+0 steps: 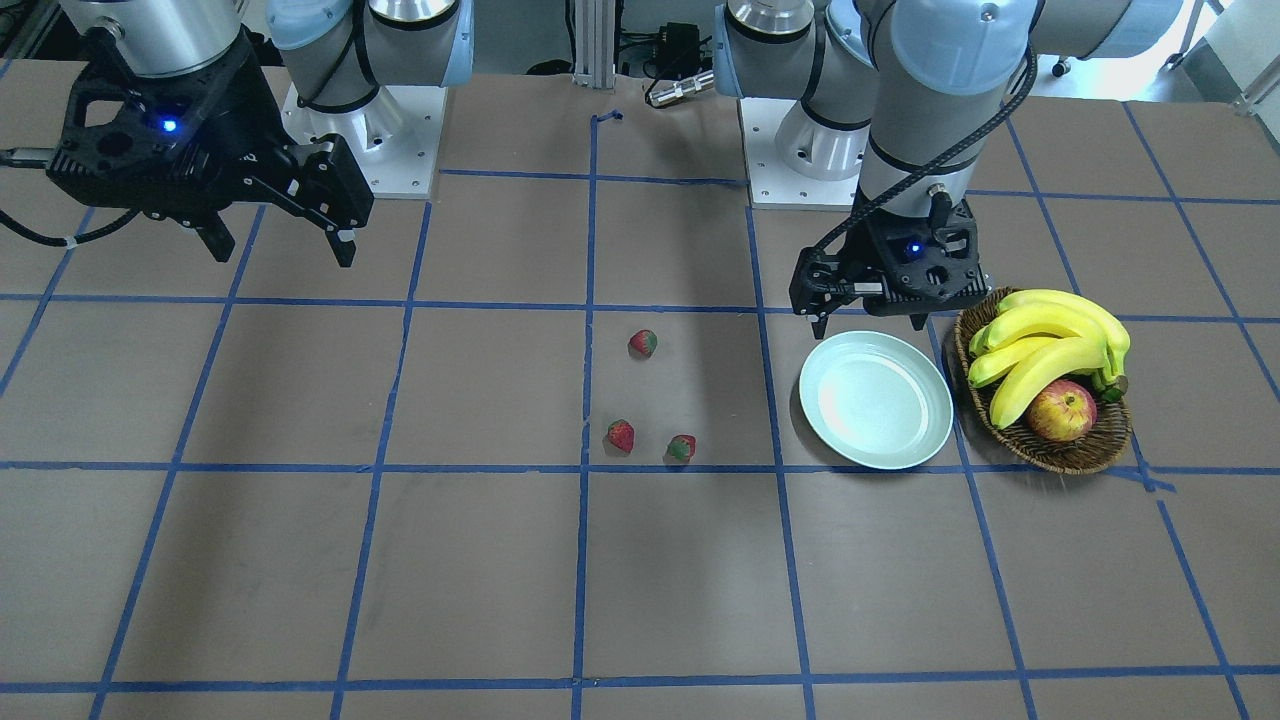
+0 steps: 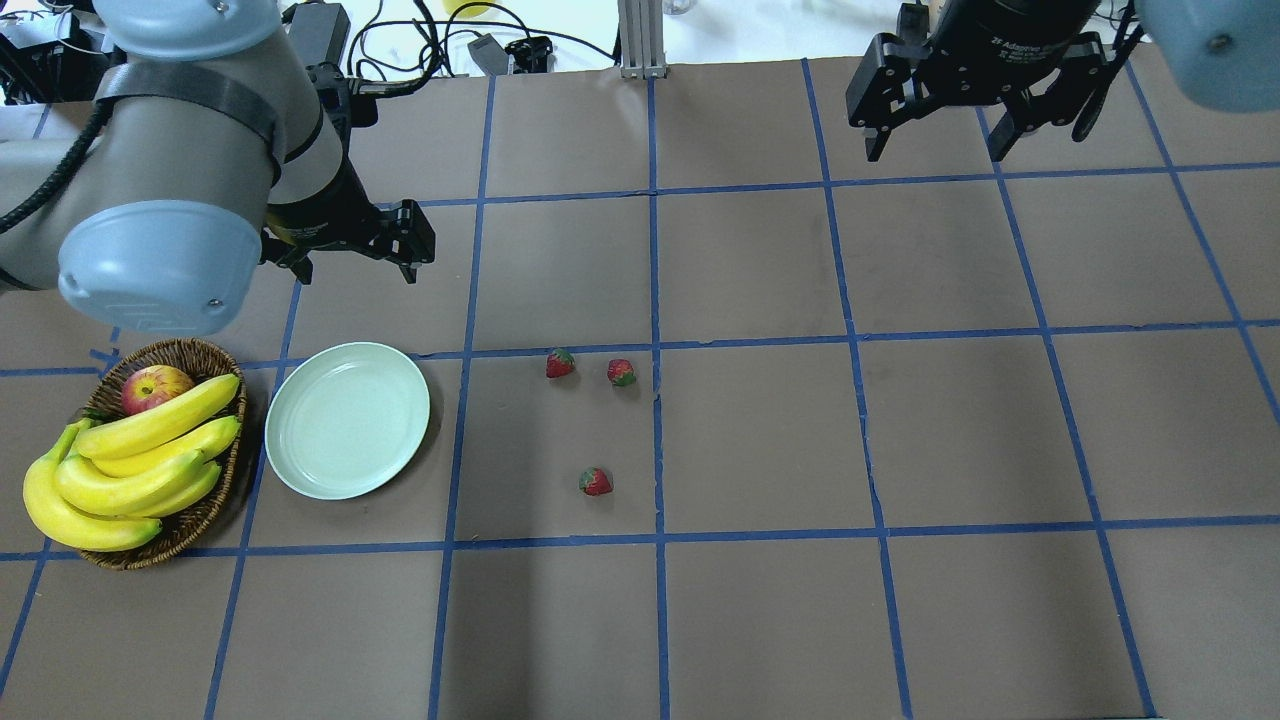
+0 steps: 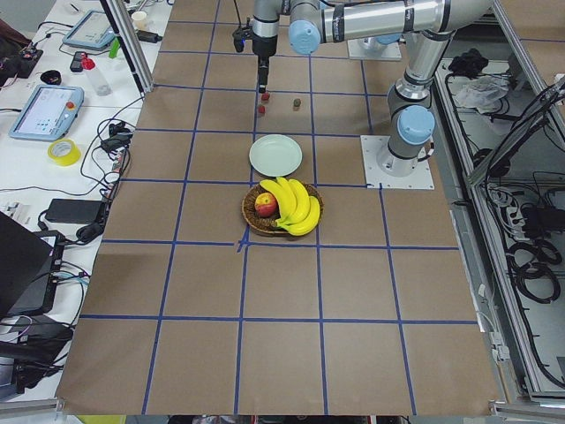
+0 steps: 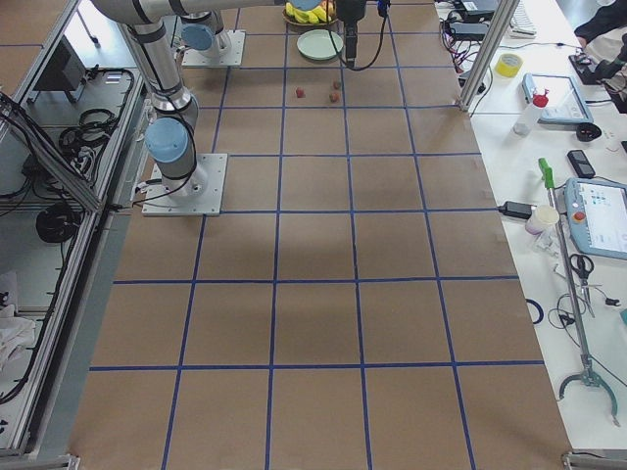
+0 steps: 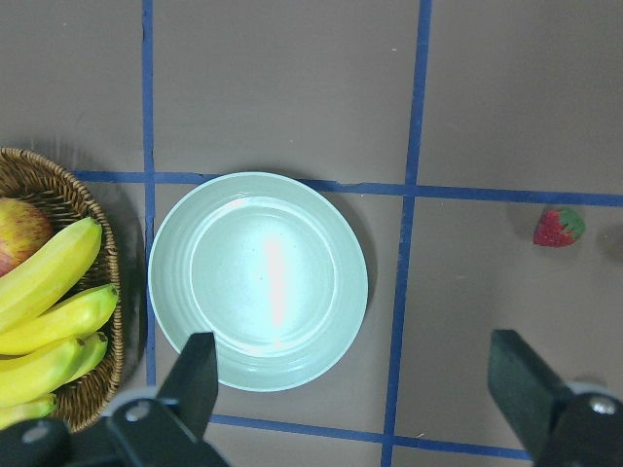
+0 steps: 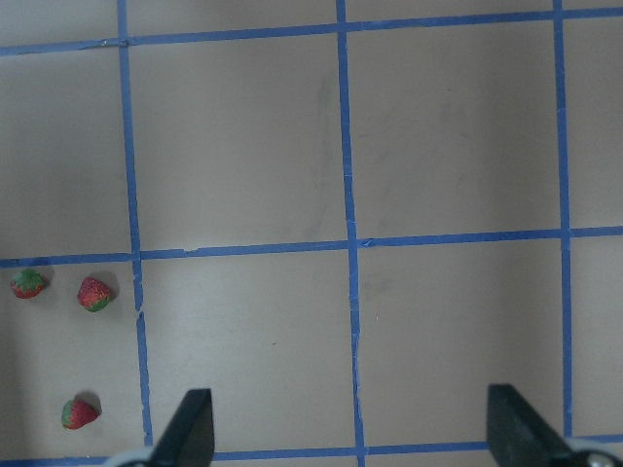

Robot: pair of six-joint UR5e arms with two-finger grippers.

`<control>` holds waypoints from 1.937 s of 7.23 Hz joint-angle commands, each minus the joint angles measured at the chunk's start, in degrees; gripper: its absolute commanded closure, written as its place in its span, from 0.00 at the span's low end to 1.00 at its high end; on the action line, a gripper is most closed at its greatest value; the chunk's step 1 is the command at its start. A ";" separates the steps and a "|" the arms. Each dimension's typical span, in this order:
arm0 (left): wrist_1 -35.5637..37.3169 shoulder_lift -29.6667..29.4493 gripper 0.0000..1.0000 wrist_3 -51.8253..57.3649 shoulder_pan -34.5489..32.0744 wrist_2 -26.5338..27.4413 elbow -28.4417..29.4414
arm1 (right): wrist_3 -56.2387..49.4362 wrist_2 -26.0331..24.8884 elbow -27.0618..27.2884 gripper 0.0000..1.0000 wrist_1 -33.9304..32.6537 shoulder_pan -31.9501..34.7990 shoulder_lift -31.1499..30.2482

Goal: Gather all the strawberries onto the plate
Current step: 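Reach the left gripper to the farthest strawberry and grasp it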

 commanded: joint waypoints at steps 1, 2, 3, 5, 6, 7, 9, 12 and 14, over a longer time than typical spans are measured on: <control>-0.61 -0.60 0.00 0.06 -0.85 -0.05 -2.14 | -0.26 -0.51 0.75 0.00 -0.84 -0.05 -0.73; 3.04 -2.69 0.00 0.23 -0.85 -2.75 -3.81 | -0.26 -0.69 0.75 0.00 -0.76 0.04 -1.16; 8.56 -5.06 0.00 0.41 -0.94 -9.04 -4.61 | -0.95 -0.86 0.75 0.00 -0.76 -0.05 -1.08; 11.41 -8.84 0.00 0.67 -1.38 -11.57 -5.14 | -1.75 -0.87 0.75 0.00 -0.67 -0.05 -1.17; 14.47 -10.87 0.00 1.98 -1.47 -11.83 -5.41 | -1.75 -0.87 0.75 0.00 -0.58 -0.05 -1.17; 17.02 -13.06 0.00 6.34 -1.55 -15.05 -5.50 | -1.75 -0.78 0.75 0.00 -0.58 -0.05 -1.17; 19.59 -16.41 0.00 12.95 -2.69 -17.19 -5.93 | -1.75 -0.87 0.75 0.00 -0.49 -0.05 -1.17; 24.49 -19.23 0.00 16.30 -3.22 -17.28 -8.13 | -1.75 -0.87 0.75 0.00 -0.67 -0.05 -1.17; 25.48 -21.25 0.00 17.90 -4.18 -17.37 -8.13 | -1.75 -0.95 0.66 0.00 -0.67 -0.05 -1.17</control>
